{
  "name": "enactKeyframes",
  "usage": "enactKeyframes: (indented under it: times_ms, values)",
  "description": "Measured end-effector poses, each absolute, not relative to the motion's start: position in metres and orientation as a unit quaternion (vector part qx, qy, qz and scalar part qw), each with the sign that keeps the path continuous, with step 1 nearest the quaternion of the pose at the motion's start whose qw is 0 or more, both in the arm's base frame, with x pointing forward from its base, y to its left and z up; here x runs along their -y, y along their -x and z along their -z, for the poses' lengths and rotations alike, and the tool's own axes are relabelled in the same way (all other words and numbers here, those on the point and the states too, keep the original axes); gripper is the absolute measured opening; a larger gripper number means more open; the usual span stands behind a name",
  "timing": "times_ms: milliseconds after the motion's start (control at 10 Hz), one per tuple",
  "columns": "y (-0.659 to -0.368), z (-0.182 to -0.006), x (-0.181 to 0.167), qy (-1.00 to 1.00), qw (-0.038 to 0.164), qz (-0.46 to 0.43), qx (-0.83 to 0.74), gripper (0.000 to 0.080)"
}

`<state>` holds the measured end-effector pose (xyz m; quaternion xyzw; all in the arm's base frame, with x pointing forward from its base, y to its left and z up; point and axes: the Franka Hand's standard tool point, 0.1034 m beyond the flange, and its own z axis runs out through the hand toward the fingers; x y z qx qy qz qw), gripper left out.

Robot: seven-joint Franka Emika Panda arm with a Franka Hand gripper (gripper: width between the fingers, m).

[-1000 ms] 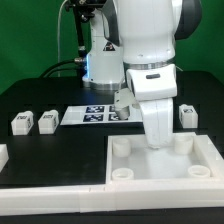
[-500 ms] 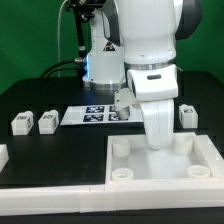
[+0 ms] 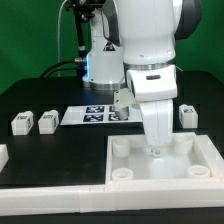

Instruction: Assemble one leg

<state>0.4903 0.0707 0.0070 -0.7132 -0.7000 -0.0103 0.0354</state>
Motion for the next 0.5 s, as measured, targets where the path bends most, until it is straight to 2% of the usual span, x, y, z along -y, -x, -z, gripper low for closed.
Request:
enactKeyframes:
  times_ms: [100, 500]
  values:
    - [-0.4903, -0.0070, -0.0706, 0.713, 0.035, 0.010, 0.700, 0.0642]
    - [-0.4903, -0.0069, -0.0699, 0.714, 0.036, 0.010, 0.699, 0.0649]
